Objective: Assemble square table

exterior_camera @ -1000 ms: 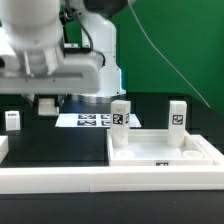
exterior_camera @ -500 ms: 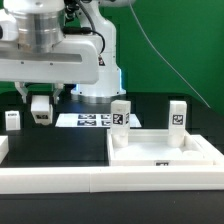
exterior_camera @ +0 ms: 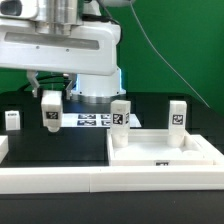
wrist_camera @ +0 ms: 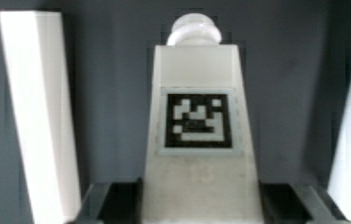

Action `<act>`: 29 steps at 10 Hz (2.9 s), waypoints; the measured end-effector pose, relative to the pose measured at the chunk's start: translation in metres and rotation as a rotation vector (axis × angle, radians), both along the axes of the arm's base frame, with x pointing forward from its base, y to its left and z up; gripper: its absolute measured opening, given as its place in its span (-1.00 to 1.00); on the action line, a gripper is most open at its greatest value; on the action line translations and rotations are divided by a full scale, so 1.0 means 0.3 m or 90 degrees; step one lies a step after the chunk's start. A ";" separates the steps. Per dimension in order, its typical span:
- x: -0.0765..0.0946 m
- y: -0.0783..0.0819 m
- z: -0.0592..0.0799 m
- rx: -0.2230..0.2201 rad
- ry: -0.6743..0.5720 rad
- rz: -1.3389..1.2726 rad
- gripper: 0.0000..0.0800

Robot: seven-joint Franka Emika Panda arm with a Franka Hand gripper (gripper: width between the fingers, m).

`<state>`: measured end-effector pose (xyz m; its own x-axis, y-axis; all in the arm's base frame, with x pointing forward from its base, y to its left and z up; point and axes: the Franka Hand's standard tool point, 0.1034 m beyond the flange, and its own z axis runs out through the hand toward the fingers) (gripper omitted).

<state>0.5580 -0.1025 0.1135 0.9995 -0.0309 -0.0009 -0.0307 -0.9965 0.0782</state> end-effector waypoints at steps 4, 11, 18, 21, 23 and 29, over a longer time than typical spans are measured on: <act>0.004 0.038 0.001 0.001 0.004 0.006 -0.27; 0.129 0.257 0.038 0.009 -0.027 0.042 -0.27; 0.156 0.392 0.049 0.026 -0.191 0.016 -0.27; 0.167 0.433 0.056 0.036 -0.186 0.008 -0.27; 0.165 0.434 0.052 0.036 -0.185 0.008 -0.27; 0.183 0.565 0.055 0.051 -0.211 -0.007 -0.27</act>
Offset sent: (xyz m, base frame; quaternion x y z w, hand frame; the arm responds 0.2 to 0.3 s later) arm 0.0000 0.0000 0.0000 0.0000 0.0000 0.0000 1.0000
